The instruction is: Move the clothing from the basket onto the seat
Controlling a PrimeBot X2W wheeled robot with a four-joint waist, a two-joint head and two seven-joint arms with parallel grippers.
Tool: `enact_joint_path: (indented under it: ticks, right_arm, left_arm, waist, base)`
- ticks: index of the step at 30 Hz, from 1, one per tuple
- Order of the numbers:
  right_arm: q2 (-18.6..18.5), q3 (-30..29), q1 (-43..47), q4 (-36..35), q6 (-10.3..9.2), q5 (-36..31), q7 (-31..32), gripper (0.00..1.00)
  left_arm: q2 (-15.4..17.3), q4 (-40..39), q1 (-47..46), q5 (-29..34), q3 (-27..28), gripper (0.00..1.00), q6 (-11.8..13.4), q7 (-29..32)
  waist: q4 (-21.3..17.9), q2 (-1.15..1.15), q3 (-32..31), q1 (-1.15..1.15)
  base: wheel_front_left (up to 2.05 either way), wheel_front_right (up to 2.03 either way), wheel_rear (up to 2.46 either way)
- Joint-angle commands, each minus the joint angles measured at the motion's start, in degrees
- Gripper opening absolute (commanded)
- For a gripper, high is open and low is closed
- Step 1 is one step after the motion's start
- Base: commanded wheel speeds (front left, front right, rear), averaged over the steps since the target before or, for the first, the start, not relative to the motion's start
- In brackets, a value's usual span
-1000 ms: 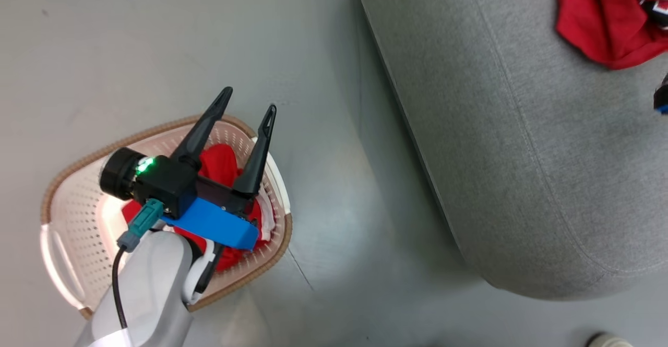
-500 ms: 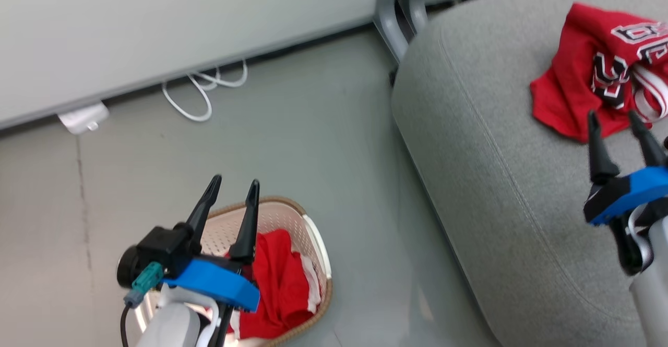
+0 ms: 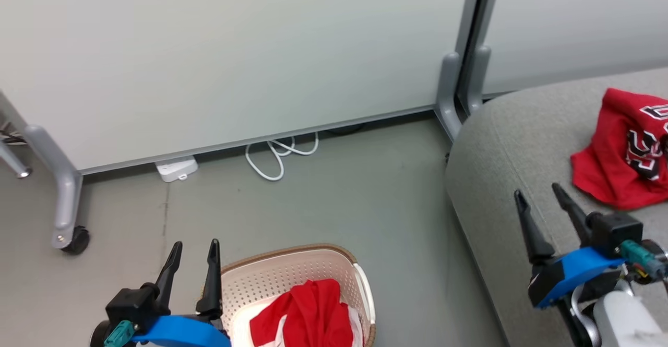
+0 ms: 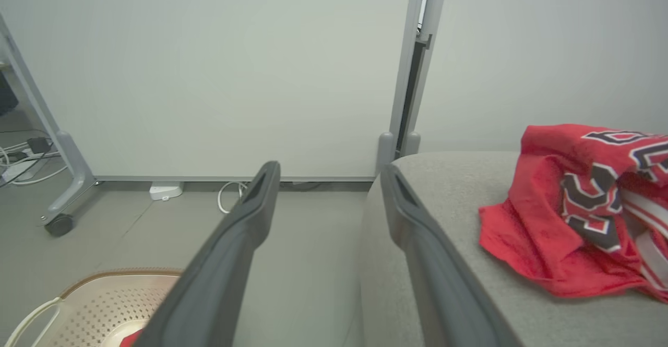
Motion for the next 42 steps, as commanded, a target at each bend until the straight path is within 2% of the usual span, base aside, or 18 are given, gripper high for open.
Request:
enact_joint_path:
  ticks: [1, 11, 33, 37, 42]
  right_arm:
    - [0.8, -0.2, 2.3, -1.8, 0.01, -0.8, 0.6, 1.00]
    - [5.5, 0.2, 9.7, -10.9, 0.01, -2.2, 4.5, 1.00]
    - [7.1, -1.1, 11.2, -14.9, 0.01, -2.9, 6.5, 1.00]
    - [7.0, -0.3, 9.8, -15.6, 0.01, -2.7, 6.5, 1.00]
    - [6.7, 0.0, 7.0, -17.5, 0.01, -2.8, 6.2, 1.00]
  left_arm:
    - [-0.2, -0.2, 0.9, 0.5, 0.9, 1.00, 0.0, -0.2]
    - [-0.4, -0.7, 3.2, 2.0, 4.3, 1.00, 0.0, -0.2]
    - [-0.8, 0.0, 3.5, 1.9, 3.8, 1.00, 0.0, -0.2]
    - [-0.9, 0.4, 2.5, 2.1, 3.3, 1.00, 0.0, -0.2]
    - [-0.8, 1.5, -1.5, 2.2, 1.4, 1.00, 0.0, -0.2]
  waist:
    - [2.0, 0.00, -1.7, 0.02]
    - [4.0, 0.00, -2.9, 0.02]
    - [2.2, 0.00, -1.9, 0.02]
    - [0.8, 0.00, 0.2, 0.02]
    - [-0.9, 0.00, 7.1, 0.02]
  base:
    - [0.00, 0.00, 0.00]
    - [0.00, 0.00, 0.00]
    - [0.00, 0.00, 0.00]
    - [0.00, 0.00, 0.00]
    - [0.00, 0.00, 0.00]
